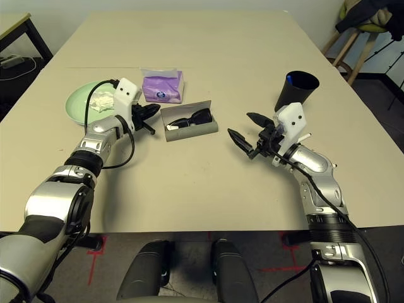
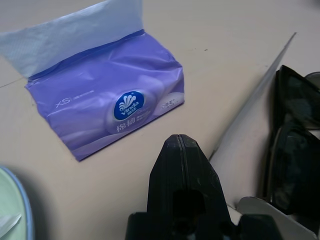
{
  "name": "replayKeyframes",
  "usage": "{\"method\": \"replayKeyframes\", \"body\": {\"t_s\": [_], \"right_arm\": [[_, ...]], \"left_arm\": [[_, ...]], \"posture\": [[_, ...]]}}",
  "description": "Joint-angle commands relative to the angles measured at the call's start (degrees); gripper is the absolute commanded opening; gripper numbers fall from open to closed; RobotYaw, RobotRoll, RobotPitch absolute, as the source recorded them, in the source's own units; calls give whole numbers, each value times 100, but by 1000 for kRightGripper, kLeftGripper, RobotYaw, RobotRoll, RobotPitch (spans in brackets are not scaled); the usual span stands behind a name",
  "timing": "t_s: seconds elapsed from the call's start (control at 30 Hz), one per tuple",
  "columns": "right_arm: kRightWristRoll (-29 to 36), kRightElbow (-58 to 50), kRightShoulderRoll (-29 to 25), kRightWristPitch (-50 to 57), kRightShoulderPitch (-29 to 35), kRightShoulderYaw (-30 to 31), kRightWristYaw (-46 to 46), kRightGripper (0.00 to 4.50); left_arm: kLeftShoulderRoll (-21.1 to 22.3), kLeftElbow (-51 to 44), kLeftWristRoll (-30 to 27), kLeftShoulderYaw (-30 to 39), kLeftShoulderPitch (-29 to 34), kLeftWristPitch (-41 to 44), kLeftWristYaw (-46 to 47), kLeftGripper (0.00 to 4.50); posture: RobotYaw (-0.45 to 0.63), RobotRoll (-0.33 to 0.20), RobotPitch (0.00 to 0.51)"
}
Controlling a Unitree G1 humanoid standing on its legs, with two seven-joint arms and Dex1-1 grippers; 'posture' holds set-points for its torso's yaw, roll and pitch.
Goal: Organize and tidy the items on the table.
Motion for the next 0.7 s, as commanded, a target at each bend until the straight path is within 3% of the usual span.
{"method": "replayKeyframes", "body": {"t_s": [0.03,0.4,0.7], "right_arm": [[71,-99,-48,138,41,33,-54,4500],[165,-3,21,272,46,51,-83,4500],[134,81,-54,396,29,78,-55,4500]], "left_arm": [[-40,-49,-59,-10,-26,-146,-448,21],[-84,-517,-299,-74,299,-256,-2007,21],[8,-907,-298,-204,585,29,-2648,21]], "posture": [[75,0,164],[81,0,162],[79,0,155]]}}
